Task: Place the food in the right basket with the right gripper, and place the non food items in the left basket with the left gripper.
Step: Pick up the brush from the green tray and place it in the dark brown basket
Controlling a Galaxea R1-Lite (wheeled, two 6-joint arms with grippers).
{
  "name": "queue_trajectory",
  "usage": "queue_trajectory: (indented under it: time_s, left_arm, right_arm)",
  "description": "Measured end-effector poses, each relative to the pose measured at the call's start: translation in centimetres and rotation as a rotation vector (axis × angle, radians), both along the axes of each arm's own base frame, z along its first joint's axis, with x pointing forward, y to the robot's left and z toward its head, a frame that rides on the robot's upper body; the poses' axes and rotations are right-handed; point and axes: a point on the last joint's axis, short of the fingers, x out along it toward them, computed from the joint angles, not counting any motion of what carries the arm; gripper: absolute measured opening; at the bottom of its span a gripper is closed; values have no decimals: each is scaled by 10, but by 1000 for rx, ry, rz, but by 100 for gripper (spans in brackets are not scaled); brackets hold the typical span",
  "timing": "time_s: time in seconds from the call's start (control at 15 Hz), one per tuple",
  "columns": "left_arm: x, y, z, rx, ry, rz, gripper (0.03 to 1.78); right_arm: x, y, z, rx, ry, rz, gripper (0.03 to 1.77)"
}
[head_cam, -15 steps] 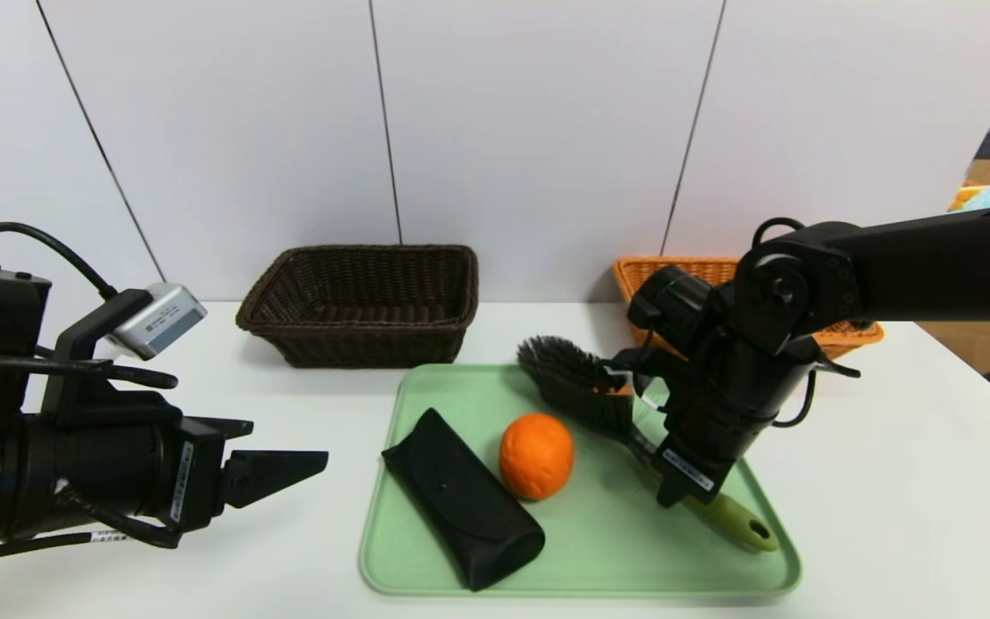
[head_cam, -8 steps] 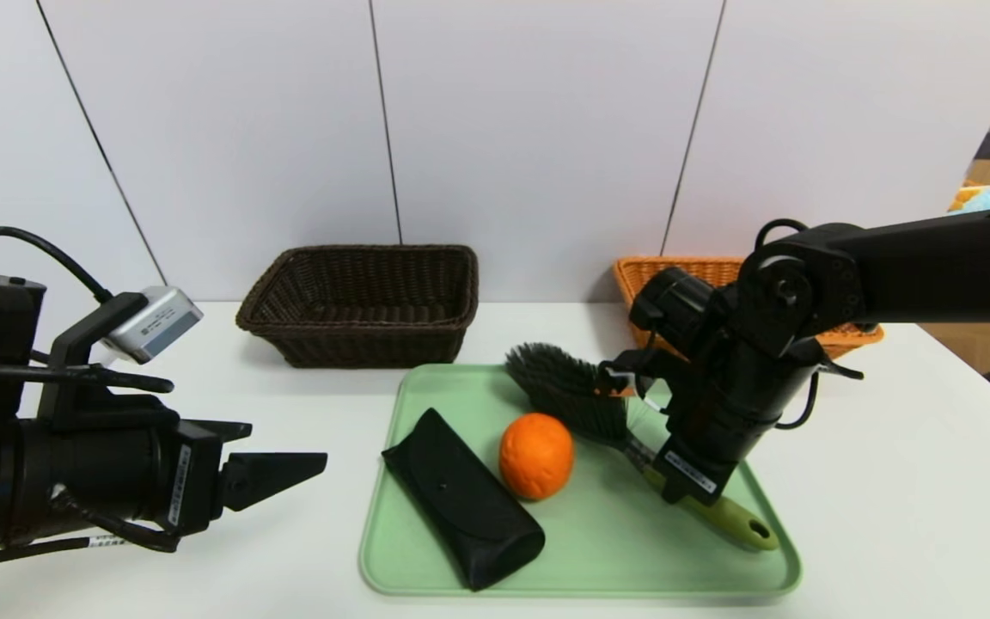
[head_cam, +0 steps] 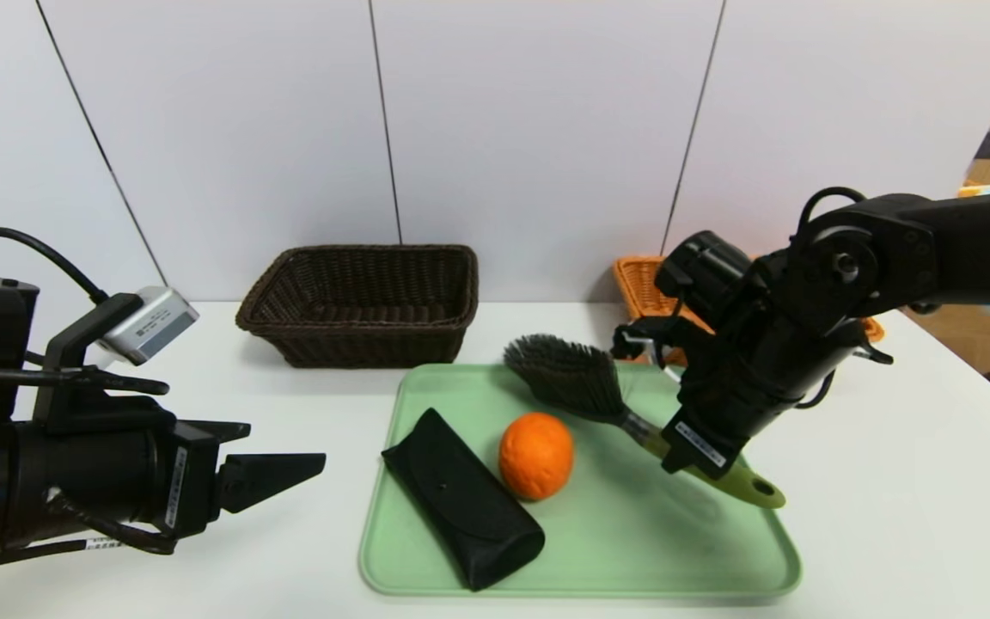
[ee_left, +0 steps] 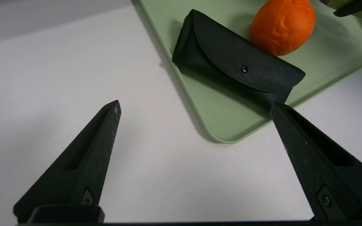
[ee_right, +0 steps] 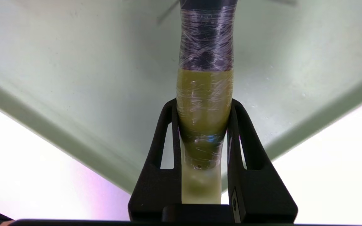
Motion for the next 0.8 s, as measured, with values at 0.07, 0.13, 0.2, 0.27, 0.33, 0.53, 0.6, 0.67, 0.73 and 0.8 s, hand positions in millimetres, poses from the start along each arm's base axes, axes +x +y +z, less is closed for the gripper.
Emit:
queue_trajectory:
  time_s: [0.07,0.13,0.2,0.27,0.33,0.53,0.6,0.67,0.73,0.8]
  left_arm:
    - [0,0,0,0,0,0,169]
    - [0,0,0,0,-1,0,169]
    - [0,0,0,0,-1,0,169]
    - [0,0,0,0,-1,0,169]
    - [0,0,0,0,-1,0,169]
    - [0,0,0,0,-1,0,169]
    - [0,0,0,0,-1,0,169]
    - [0,0,0,-1,-1,0,169]
    - [0,0,0,-1,-2,0,169]
    - [0,0,0,-1,-2,0,169]
  right_arm:
    - [-1,-1,3,6,-10,-2,40]
    - [-1,-2,5,9,-15,-5,40]
    - [-2,-2,6,11,-19,-6,40]
    - [-2,-2,7,13,-22,-6,40]
    - [-3,-3,7,13,-23,-6,40]
    - [-3,-3,5,10,-15,-6,40]
    - [-3,-3,4,10,-13,-5,40]
    - [-3,-2,4,18,-21,-4,40]
    - [-2,-2,5,29,-38,-3,40]
    - [-1,-1,6,38,-58,-4,40]
